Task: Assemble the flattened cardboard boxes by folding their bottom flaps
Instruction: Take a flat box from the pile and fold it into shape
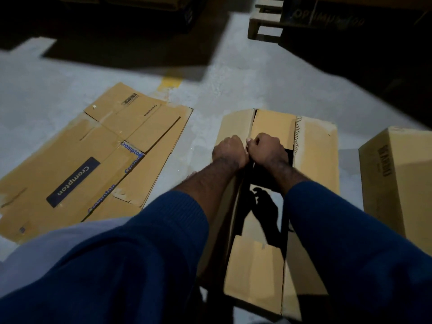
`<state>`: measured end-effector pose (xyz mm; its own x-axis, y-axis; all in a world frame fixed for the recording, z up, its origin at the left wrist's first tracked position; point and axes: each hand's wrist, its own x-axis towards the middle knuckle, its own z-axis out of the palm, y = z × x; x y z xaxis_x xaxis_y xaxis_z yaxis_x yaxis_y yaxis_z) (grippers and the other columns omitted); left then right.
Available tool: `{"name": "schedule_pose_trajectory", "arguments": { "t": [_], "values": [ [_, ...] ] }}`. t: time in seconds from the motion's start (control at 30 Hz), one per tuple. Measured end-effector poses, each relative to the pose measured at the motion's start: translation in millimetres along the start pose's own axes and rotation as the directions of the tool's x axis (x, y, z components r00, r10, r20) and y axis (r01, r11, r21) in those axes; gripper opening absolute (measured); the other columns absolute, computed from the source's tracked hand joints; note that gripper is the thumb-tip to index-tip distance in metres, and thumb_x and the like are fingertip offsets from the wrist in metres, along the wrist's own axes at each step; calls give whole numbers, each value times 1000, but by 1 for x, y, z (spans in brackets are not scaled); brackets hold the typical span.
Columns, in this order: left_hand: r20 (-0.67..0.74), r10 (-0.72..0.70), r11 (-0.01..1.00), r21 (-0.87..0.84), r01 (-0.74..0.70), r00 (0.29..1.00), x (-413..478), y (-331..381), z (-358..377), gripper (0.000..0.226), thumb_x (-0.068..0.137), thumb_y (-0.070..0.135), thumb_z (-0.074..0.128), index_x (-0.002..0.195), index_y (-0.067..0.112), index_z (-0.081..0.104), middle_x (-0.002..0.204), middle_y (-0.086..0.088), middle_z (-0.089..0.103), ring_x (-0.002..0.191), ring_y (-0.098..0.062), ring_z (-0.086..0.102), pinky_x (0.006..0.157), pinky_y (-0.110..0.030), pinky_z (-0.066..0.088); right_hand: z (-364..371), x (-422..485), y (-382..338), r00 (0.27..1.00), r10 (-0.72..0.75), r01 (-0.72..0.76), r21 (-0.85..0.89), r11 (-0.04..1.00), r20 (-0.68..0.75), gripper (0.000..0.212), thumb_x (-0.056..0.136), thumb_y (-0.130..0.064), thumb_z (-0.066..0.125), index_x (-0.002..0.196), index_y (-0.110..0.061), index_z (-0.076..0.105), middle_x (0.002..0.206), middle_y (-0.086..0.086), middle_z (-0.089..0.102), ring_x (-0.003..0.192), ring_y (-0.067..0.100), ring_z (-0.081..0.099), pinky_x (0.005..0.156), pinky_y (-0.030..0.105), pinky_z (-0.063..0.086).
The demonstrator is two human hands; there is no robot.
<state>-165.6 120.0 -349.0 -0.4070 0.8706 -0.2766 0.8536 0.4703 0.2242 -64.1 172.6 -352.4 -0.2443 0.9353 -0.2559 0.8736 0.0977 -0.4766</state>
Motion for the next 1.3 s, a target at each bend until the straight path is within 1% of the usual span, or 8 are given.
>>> {"name": "schedule_pose_trajectory", "arguments": {
  "t": [0.13,0.3,0.53,0.7,0.87,1.1,1.2,1.3],
  "values": [
    [21,-4,998,60,3,1000,21,6,-1,38,99,36,46,117,9,66,120,-12,66,110,-33,64,86,-36,50,0,26,-2,1000,19,-18,-44,999,15,37,95,-48,56,100,-14,70,105,12,69,93,35,65,71,33,45],
    [86,12,1000,-19,-10,996,30,8,9,34,97,32,50,116,9,66,121,-13,65,110,-34,63,85,-37,51,2,38,-2,998,59,-61,-93,994,-29,28,91,-38,59,96,-13,71,100,11,67,81,32,58,69,32,46],
    [102,115,991,-73,-108,988,36,4,12,28,95,22,49,110,5,67,117,-17,66,111,-37,63,88,-39,53,9,42,0,998,60,-59,-97,994,2,40,95,-49,55,96,-12,70,97,11,65,83,33,59,69,32,44],
    [44,100,989,-115,-94,994,35,1,17,32,101,27,47,106,4,69,113,-21,66,106,-39,65,81,-37,52,15,36,3,995,32,-34,19,999,96,38,102,-43,47,102,-10,66,113,18,68,101,36,63,73,32,41],
    [48,45,999,-12,-44,998,20,4,13,35,106,30,42,125,9,63,125,-16,62,115,-36,62,88,-39,50,18,-7,6,999,8,-15,175,984,38,27,105,-37,44,110,-13,56,108,14,65,86,29,55,70,32,41],
    [11,77,997,-7,-77,997,-47,4,-7,37,101,42,51,121,12,57,120,-16,62,108,-38,63,79,-39,46,16,-106,18,999,36,-18,397,918,-39,38,108,-44,40,119,-13,59,106,6,65,91,24,58,73,32,40],
    [68,78,996,-51,-74,995,-92,9,-4,32,98,39,55,116,14,60,117,-16,64,103,-38,64,79,-39,50,14,-153,31,999,24,-4,424,906,-42,36,110,-38,39,116,-11,62,104,6,64,94,25,59,73,30,36],
    [140,33,994,-105,-18,990,-140,10,7,34,98,41,54,119,16,62,122,-15,62,110,-38,63,84,-40,51,13,-193,44,1000,26,-24,431,902,0,38,110,-38,36,112,-12,63,109,11,69,99,28,63,73,31,39]
  ]
}}
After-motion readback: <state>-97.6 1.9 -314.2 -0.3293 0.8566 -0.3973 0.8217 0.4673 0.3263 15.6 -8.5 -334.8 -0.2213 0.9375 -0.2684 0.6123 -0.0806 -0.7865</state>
